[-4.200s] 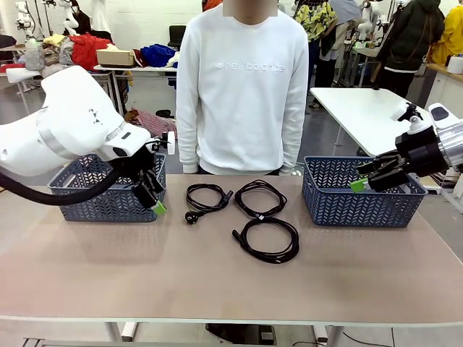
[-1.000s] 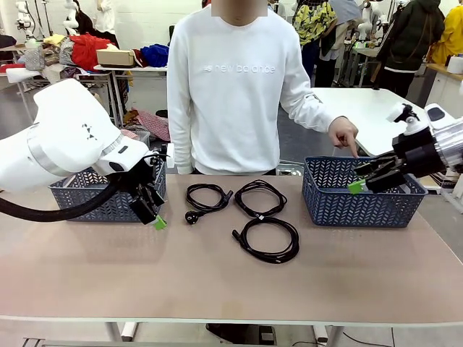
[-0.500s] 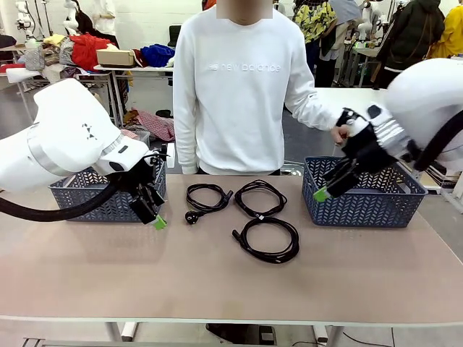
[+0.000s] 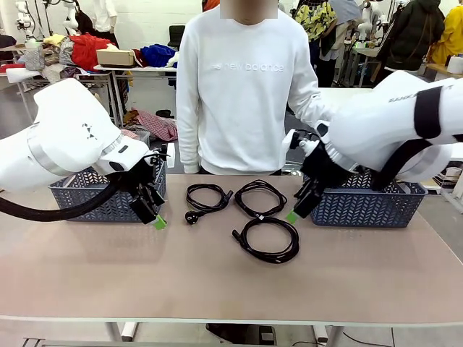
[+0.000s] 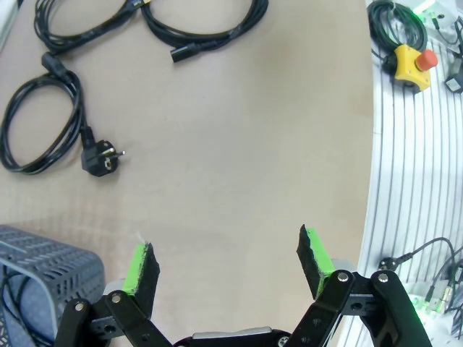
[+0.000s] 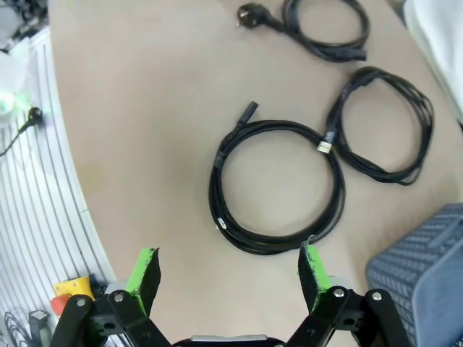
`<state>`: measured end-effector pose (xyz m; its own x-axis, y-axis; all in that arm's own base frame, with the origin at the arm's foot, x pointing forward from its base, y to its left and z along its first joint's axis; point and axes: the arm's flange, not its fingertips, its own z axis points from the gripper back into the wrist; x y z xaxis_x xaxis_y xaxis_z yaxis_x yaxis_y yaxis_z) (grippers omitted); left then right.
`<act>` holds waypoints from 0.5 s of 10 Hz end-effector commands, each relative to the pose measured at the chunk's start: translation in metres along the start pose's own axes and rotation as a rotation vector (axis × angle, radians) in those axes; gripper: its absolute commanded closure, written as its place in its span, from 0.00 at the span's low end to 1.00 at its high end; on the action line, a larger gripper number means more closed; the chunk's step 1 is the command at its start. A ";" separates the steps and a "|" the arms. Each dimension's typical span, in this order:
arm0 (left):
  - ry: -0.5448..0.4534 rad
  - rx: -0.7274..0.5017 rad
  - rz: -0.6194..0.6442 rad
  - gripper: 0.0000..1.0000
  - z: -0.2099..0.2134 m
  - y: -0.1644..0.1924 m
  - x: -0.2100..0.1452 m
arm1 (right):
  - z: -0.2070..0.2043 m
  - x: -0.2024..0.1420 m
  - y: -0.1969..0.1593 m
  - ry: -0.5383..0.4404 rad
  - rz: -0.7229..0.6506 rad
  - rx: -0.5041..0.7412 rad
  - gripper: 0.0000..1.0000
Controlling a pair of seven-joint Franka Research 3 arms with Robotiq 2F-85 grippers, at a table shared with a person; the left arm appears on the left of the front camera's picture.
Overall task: Organize the cables according to human instructions.
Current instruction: Pick up a bundle of cables and place it in the basket indicated by the human.
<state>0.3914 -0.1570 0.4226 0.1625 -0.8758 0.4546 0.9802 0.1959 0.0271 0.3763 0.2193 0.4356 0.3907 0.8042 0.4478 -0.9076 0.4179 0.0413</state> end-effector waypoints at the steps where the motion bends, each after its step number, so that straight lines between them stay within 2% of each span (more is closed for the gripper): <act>1: 0.000 -0.006 0.005 0.00 0.002 0.000 -0.001 | -0.014 0.017 0.000 0.042 -0.011 -0.008 0.00; 5: 0.000 -0.006 0.005 0.00 0.002 0.000 -0.001 | -0.018 0.008 0.003 0.031 0.009 0.016 0.00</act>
<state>0.3915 -0.1570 0.4227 0.1625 -0.8757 0.4547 0.9802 0.1959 0.0271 0.3828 0.2351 0.4215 0.3922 0.8219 0.4131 -0.9116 0.4074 0.0547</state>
